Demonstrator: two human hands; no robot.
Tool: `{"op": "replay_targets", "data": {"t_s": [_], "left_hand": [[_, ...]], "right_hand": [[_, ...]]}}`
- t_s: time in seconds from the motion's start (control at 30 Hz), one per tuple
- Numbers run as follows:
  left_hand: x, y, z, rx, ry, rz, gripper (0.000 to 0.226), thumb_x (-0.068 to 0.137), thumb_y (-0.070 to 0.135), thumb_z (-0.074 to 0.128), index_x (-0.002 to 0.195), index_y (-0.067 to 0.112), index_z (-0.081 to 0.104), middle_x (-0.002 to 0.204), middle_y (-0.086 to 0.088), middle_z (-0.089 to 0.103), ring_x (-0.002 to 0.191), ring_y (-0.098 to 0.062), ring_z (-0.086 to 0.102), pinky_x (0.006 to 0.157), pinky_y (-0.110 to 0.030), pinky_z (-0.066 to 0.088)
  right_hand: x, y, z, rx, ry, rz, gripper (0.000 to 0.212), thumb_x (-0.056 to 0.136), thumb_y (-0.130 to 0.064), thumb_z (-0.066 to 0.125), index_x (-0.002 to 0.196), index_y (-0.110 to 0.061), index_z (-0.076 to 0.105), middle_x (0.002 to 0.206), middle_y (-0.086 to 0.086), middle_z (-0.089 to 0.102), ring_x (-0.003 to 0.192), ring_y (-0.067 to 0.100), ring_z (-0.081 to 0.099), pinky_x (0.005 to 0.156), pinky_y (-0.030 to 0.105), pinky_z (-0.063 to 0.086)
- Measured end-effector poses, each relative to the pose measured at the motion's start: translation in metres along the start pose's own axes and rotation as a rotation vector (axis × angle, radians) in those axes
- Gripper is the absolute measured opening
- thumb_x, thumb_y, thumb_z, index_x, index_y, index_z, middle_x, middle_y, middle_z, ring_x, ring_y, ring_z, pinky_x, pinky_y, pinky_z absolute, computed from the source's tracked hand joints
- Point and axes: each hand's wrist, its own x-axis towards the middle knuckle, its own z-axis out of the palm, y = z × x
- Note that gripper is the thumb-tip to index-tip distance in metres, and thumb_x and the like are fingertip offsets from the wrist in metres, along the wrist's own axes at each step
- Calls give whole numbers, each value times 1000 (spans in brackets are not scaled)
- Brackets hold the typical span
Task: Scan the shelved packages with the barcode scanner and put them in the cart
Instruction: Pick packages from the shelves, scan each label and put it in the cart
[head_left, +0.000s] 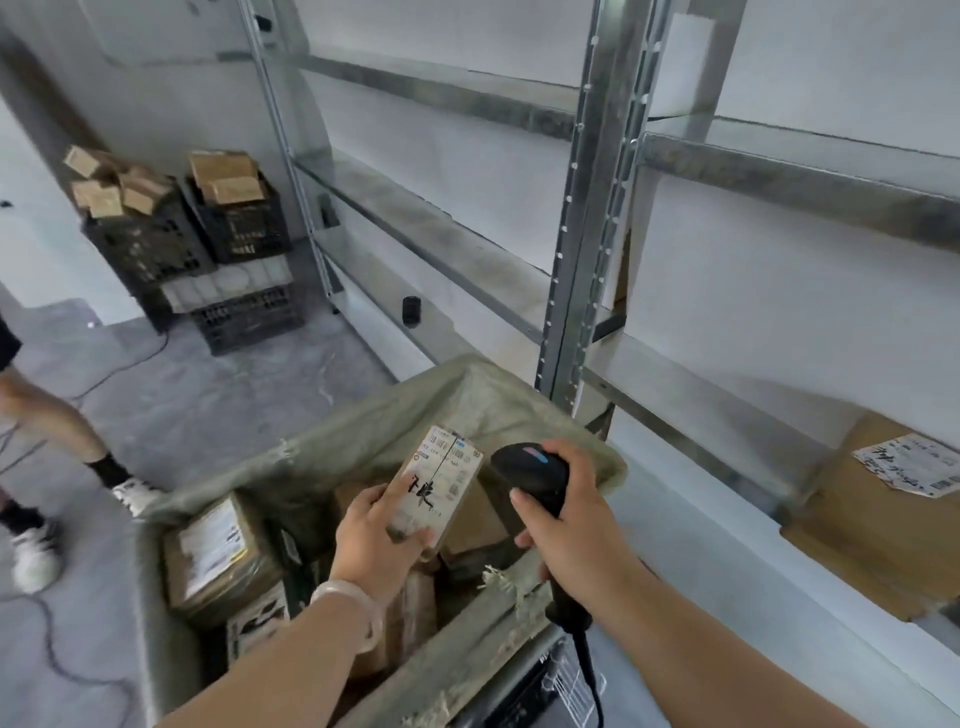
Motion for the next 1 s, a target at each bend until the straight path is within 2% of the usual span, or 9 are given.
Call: {"op": "replay_targets", "data": {"t_s": [0.07,0.23,0.37,0.47,0.63,0.77,0.87,1.0], "left_hand": [[-10,-19,-10,39,-18,-46,70,86,24,74,146,35,41,139,4,38,119,-10,38,112,-29,35],[-31,-56,-26,156,-98,-161,73,87,30,72,149,39,36,144,5,35,125,-17,42,111,-36,39],[-43,-68,-30,298,-188,-236,66,92,43,63,150,44,30,157,6,25,143,-25,25,119,-43,26],[-38,-59,-31,316,-190,-218,65,92,51,57,150,46,28,160,7,22,148,-27,18,119,-43,21],[-7,3,-15,236,-128,5,70,91,53,59,152,41,27,158,7,28,148,-21,20,120,-39,21],[15,72,21,243,-143,228,72,91,53,58,153,37,24,157,7,32,145,-16,27,120,-34,23],[15,126,52,183,-213,360,72,92,50,59,153,34,24,155,6,33,144,-18,28,117,-34,24],[5,180,97,120,-336,534,73,93,51,57,154,32,22,158,4,31,146,-16,24,121,-33,16]], "right_hand": [[4,1,11,5,-37,5,44,93,-25,63,122,-44,35,107,-4,60,67,10,70,49,26,53],[9,-4,37,-6,-125,-3,49,93,-26,62,129,-43,33,108,-9,57,71,13,71,50,26,53],[10,-6,48,-40,-176,-36,52,93,-27,61,132,-44,30,106,-10,57,75,12,70,50,26,54],[10,-1,47,-57,-187,-56,52,92,-27,63,130,-46,32,107,-10,58,74,11,70,52,25,53],[9,14,28,-98,-85,-81,52,88,-32,67,120,-57,33,113,-11,60,84,11,69,72,33,59],[-2,21,-10,-79,70,-66,60,87,-31,69,107,-71,29,112,-16,57,89,12,68,74,35,60],[-18,27,-48,-73,248,-47,60,88,-27,69,110,-67,30,112,-16,57,90,12,66,76,39,60],[-45,41,-95,-21,496,45,56,89,-24,67,119,-57,33,111,-13,61,90,15,68,78,45,59]]}}
